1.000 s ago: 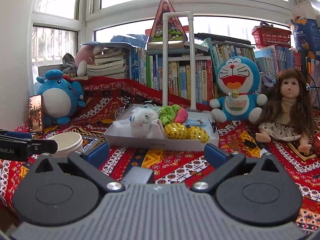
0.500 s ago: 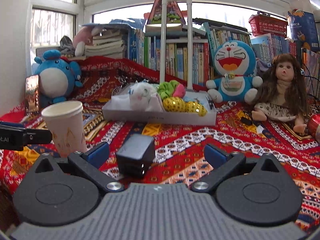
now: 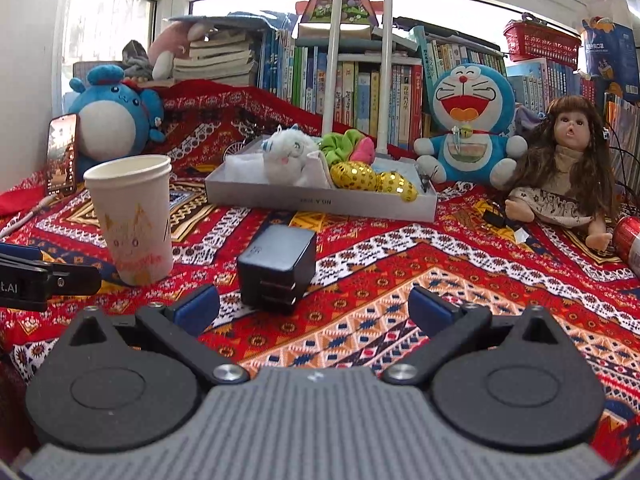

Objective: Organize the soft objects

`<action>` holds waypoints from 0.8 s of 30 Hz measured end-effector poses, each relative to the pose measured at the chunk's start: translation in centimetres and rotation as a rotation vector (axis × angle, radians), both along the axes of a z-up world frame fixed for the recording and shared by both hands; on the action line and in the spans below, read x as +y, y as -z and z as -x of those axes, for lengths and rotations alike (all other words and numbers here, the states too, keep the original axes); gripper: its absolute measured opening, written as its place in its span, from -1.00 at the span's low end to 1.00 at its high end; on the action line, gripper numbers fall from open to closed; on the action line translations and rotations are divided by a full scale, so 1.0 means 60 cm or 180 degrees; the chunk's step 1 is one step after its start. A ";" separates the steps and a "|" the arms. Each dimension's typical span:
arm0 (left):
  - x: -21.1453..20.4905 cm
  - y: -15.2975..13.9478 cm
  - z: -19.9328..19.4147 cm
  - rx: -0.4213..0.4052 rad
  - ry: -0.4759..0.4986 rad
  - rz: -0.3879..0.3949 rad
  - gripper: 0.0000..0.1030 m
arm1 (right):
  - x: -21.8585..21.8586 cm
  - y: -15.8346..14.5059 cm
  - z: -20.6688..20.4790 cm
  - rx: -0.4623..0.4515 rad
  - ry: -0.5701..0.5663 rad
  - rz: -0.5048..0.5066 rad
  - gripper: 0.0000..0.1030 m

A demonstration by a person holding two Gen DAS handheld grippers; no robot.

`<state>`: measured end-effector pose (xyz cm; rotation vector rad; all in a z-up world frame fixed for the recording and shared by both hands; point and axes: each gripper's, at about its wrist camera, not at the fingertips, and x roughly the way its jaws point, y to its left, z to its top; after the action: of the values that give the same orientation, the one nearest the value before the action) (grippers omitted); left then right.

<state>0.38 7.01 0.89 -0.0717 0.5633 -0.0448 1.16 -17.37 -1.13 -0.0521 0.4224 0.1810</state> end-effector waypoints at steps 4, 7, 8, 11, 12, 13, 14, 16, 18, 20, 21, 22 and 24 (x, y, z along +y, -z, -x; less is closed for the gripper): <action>-0.002 0.008 -0.003 0.0056 -0.0015 0.0002 0.80 | 0.003 0.006 0.001 0.0028 0.0015 0.0005 1.00; -0.004 0.017 -0.006 0.0102 -0.0060 -0.0016 0.80 | 0.004 0.009 0.001 0.0046 0.0022 0.0015 1.00; -0.005 0.020 -0.008 0.0117 -0.0073 -0.0028 0.80 | 0.005 0.010 0.002 0.0050 0.0027 0.0019 1.00; -0.007 0.029 -0.014 0.0160 -0.0104 -0.0061 0.80 | 0.006 0.014 0.001 0.0065 0.0041 0.0035 1.00; -0.009 0.031 -0.015 0.0165 -0.0113 -0.0073 0.80 | 0.006 0.015 0.001 0.0071 0.0047 0.0035 1.00; -0.011 0.034 -0.016 0.0157 -0.0122 -0.0100 0.80 | 0.006 0.016 0.000 0.0080 0.0050 0.0034 1.00; -0.013 0.035 -0.016 0.0145 -0.0126 -0.0126 0.80 | 0.006 0.017 0.000 0.0087 0.0050 0.0030 1.00; -0.016 0.036 -0.016 0.0132 -0.0127 -0.0169 0.80 | 0.007 0.019 -0.001 0.0103 0.0051 0.0030 1.00; -0.018 0.038 -0.018 0.0130 -0.0132 -0.0187 0.82 | 0.010 0.022 -0.001 0.0118 0.0054 0.0040 1.00; -0.019 0.039 -0.019 0.0130 -0.0138 -0.0188 0.83 | 0.012 0.024 -0.002 0.0137 0.0058 0.0045 1.00; -0.019 0.038 -0.020 0.0132 -0.0136 -0.0188 0.85 | 0.014 0.026 -0.003 0.0149 0.0059 0.0046 1.00; -0.019 0.039 -0.020 0.0134 -0.0130 -0.0186 0.88 | 0.015 0.027 -0.003 0.0159 0.0059 0.0047 1.00; -0.020 0.039 -0.021 0.0139 -0.0126 -0.0193 0.90 | 0.016 0.029 -0.004 0.0180 0.0055 0.0054 1.00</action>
<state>1.67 5.81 -1.48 -0.0249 0.6062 0.0125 1.40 -16.39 -2.89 -0.0601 0.4808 0.1620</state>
